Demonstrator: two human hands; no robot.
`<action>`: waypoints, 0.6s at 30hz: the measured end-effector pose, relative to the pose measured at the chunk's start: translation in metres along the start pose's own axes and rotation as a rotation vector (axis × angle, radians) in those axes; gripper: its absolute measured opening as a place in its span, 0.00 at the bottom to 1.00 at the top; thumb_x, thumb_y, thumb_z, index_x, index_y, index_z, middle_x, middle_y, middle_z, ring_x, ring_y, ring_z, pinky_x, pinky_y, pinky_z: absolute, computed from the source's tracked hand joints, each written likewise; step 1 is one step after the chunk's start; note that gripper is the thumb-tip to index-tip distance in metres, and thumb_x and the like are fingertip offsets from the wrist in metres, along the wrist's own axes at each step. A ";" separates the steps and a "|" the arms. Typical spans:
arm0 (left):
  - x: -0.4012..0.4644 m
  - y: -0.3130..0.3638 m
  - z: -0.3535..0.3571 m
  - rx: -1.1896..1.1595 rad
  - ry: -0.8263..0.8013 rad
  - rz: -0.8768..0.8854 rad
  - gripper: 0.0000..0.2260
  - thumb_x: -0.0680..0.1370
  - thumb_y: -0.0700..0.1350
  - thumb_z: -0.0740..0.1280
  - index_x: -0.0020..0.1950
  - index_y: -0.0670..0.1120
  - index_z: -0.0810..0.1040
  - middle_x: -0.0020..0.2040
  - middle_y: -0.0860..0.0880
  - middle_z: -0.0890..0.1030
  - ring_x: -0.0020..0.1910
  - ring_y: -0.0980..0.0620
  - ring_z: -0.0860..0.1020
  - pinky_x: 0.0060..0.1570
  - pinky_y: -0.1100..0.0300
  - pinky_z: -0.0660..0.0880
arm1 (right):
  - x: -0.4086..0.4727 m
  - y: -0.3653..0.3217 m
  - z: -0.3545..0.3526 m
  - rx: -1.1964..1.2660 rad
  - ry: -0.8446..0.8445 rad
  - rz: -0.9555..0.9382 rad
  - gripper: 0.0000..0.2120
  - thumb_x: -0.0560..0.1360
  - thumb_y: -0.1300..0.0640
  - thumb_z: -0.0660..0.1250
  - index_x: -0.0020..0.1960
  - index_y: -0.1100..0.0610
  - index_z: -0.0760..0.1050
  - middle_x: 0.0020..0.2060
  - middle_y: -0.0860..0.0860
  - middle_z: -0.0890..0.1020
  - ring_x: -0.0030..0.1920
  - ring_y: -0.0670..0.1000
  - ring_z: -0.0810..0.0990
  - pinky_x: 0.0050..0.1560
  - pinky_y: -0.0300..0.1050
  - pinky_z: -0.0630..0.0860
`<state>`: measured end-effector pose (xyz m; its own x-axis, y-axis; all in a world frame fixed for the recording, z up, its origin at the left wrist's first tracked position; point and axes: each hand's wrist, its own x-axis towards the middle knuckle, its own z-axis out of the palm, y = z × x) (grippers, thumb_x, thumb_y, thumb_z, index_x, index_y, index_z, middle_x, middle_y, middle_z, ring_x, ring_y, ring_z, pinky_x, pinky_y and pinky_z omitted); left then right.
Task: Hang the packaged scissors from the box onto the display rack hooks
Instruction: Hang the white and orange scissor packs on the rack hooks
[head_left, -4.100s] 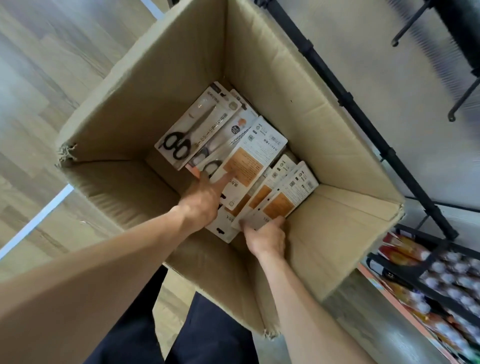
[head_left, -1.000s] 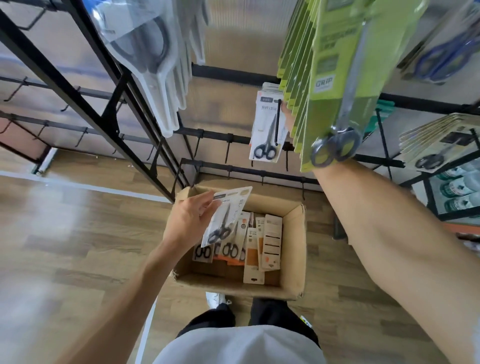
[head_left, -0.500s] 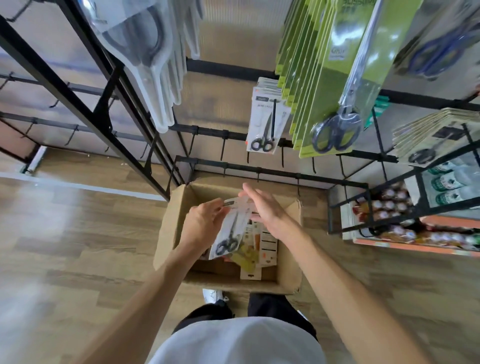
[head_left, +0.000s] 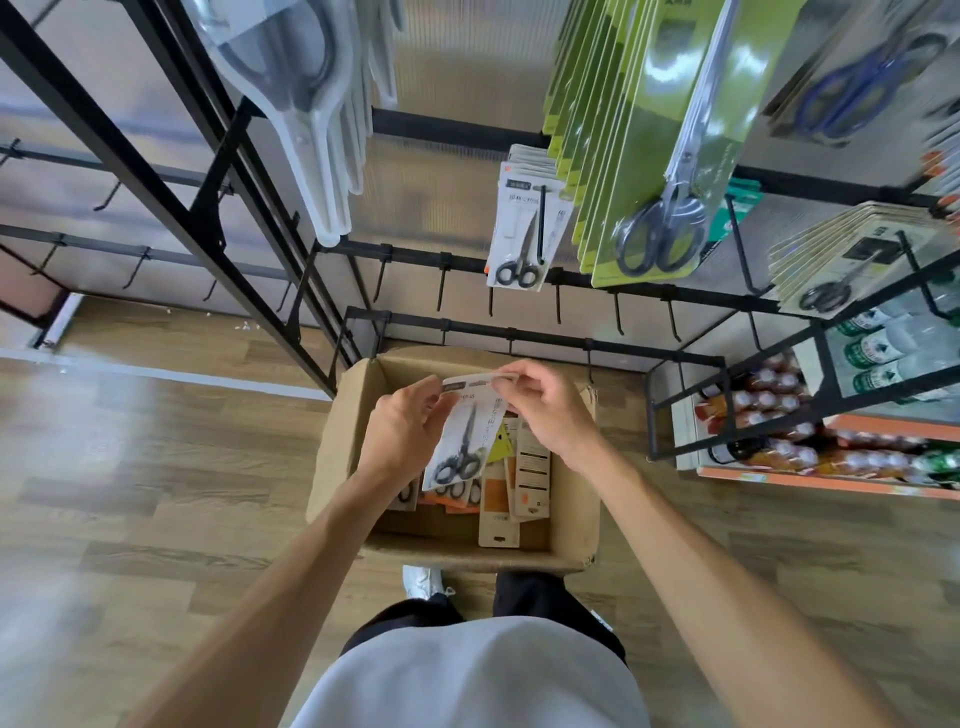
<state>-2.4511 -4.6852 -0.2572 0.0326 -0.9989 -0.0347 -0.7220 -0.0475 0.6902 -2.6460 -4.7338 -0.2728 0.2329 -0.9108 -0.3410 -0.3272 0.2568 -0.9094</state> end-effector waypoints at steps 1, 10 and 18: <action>0.001 0.001 -0.001 -0.009 0.003 0.005 0.12 0.82 0.49 0.65 0.41 0.44 0.72 0.45 0.51 0.85 0.38 0.57 0.81 0.29 0.72 0.73 | -0.001 -0.002 -0.001 -0.047 0.005 -0.043 0.02 0.79 0.51 0.68 0.49 0.47 0.80 0.48 0.45 0.84 0.52 0.45 0.82 0.57 0.55 0.81; 0.016 0.008 -0.013 -0.130 -0.002 0.136 0.10 0.82 0.43 0.65 0.62 0.45 0.78 0.56 0.50 0.84 0.51 0.60 0.80 0.44 0.82 0.70 | -0.003 -0.035 -0.027 -0.115 0.169 -0.212 0.05 0.81 0.56 0.67 0.51 0.57 0.79 0.46 0.50 0.84 0.48 0.48 0.83 0.45 0.44 0.80; 0.025 0.004 -0.020 -0.034 -0.015 0.205 0.16 0.81 0.49 0.64 0.70 0.54 0.73 0.61 0.51 0.82 0.52 0.51 0.83 0.50 0.50 0.82 | 0.011 -0.057 -0.049 -0.107 0.227 -0.220 0.07 0.80 0.54 0.68 0.56 0.56 0.80 0.47 0.50 0.84 0.48 0.46 0.83 0.47 0.37 0.78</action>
<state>-2.4394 -4.7103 -0.2415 -0.1234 -0.9874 0.0987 -0.6890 0.1569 0.7076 -2.6695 -4.7741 -0.2128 0.1022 -0.9926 -0.0660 -0.3890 0.0212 -0.9210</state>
